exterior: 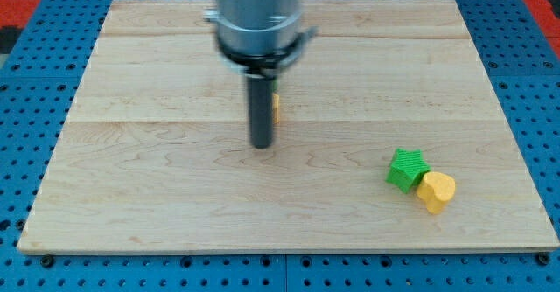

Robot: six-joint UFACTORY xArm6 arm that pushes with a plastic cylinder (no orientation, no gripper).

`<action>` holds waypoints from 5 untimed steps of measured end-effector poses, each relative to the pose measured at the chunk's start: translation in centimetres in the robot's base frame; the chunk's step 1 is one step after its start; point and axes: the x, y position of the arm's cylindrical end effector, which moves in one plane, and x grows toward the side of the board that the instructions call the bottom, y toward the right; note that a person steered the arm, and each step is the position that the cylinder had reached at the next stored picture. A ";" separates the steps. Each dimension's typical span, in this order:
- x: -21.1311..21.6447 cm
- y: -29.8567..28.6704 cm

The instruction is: Push the yellow hexagon to the top of the green star

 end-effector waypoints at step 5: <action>0.2 8.6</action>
